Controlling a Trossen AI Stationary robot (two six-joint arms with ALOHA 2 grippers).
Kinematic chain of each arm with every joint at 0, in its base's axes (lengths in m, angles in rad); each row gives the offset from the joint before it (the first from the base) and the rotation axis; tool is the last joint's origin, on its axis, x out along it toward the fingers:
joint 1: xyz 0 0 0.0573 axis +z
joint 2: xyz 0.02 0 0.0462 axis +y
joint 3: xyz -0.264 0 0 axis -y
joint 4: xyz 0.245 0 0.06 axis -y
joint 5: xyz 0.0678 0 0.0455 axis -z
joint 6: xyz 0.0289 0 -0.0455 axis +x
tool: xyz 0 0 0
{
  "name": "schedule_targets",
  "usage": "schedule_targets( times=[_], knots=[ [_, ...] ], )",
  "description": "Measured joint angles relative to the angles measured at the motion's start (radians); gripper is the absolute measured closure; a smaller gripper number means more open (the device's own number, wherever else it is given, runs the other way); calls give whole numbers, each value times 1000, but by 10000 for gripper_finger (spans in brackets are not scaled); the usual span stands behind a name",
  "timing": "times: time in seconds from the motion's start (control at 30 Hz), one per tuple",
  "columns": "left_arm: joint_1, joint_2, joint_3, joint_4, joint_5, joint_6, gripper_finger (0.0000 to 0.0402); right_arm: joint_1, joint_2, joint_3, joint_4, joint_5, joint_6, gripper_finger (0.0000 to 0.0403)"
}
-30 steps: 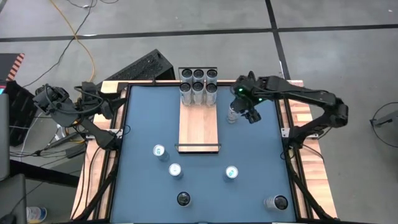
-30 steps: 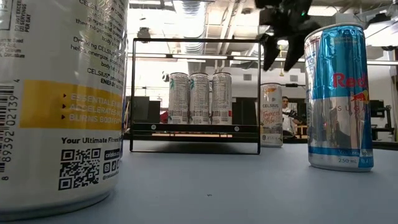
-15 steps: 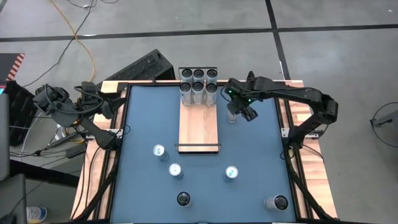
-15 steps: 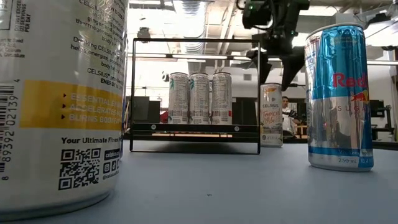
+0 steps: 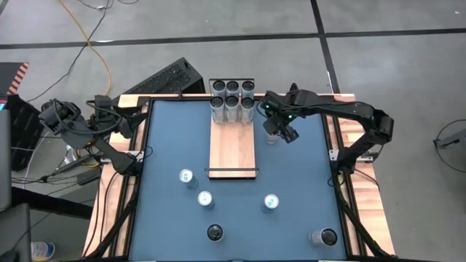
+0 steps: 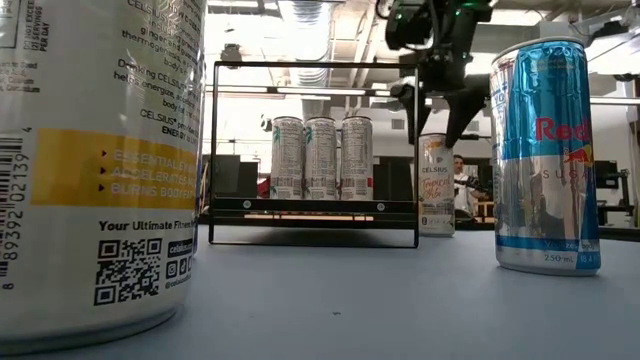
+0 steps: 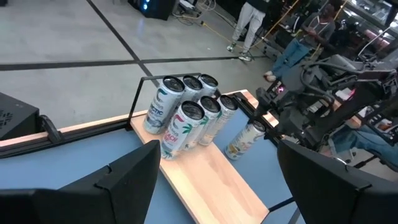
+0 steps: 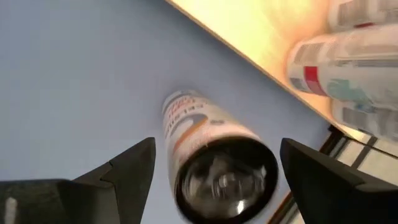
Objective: Place canned beverage on shelf
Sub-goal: Put the center white-yellow soda can on the shelf
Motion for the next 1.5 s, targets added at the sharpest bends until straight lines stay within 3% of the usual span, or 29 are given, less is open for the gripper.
schedule_targets(
  times=[0.4, 0.6, 0.93, 1.03, 1.17, 1.5],
  knots=[
    [0, 0, 0, 0, 1, 0, 93, 18, 26, -1, -24, 74, 38, 140],
    [0, 0, 0, 0, 0, 0, 93, 9, 25, 0, -34, 85, 239, 183],
    [0, 0, 0, 0, -2, 0, 93, -36, 24, 1, -49, 96, 892, 166],
    [0, 0, 0, 0, -3, 0, 93, -37, 24, 1, -61, 101, 1019, 165],
    [0, 0, 0, 0, -11, -2, 93, -50, 24, 1, -62, 95, 1099, 162],
    [0, 1, 0, 0, -13, -4, 93, -48, 27, -2, -65, 60, 1100, 129]
  ],
)
